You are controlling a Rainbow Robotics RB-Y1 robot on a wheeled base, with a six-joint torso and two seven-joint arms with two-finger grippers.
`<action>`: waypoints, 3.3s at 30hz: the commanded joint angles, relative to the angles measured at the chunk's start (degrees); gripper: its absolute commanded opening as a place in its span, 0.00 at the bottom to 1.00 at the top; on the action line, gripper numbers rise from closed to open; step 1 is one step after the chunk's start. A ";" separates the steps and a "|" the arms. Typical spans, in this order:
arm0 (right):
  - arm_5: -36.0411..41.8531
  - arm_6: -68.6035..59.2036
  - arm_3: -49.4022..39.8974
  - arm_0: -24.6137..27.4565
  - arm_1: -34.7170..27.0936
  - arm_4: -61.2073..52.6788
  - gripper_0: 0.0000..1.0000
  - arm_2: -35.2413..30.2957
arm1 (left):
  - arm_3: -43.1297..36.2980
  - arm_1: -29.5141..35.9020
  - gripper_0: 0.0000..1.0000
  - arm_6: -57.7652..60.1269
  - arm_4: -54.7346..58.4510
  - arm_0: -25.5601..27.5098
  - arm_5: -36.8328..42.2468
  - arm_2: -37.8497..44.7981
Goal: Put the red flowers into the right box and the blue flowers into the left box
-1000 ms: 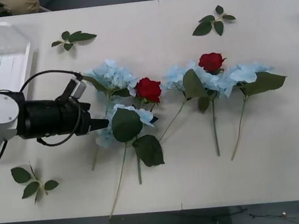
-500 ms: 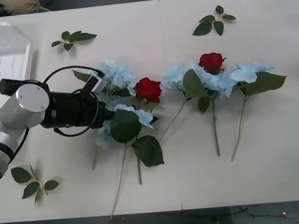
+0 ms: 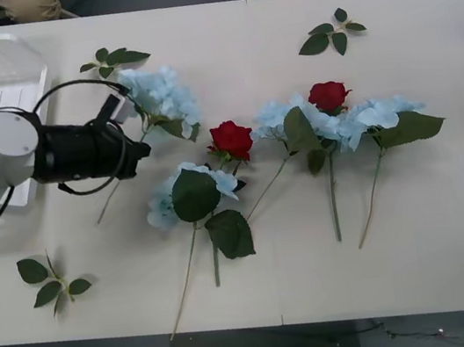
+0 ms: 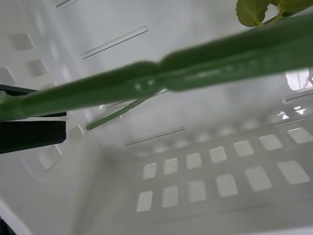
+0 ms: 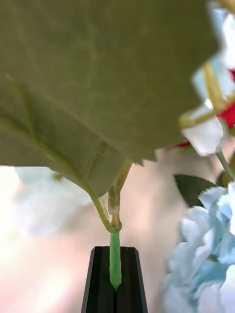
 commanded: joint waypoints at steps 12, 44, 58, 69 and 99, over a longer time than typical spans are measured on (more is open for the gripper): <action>0.53 1.83 -0.08 -1.89 -1.73 -7.63 0.85 -0.47 | -0.17 28.61 0.00 2.31 12.67 -6.84 10.64 1.27; 4.05 -0.28 -51.15 11.65 15.33 -13.08 0.96 3.66 | 22.24 31.51 0.92 2.75 -6.67 -9.57 1.50 1.27; -7.11 -0.20 -37.09 0.66 18.58 -12.03 0.96 19.83 | 3.44 37.14 0.92 7.76 21.45 -9.39 18.99 1.36; -7.47 0.77 -27.77 -6.11 21.30 -11.32 0.93 24.05 | -11.77 20.97 0.93 24.73 9.24 -1.66 18.02 4.53; -5.62 34.17 -30.67 -0.39 14.09 -38.92 0.00 5.95 | -44.46 -6.72 1.00 27.36 -34.97 27.87 13.63 4.53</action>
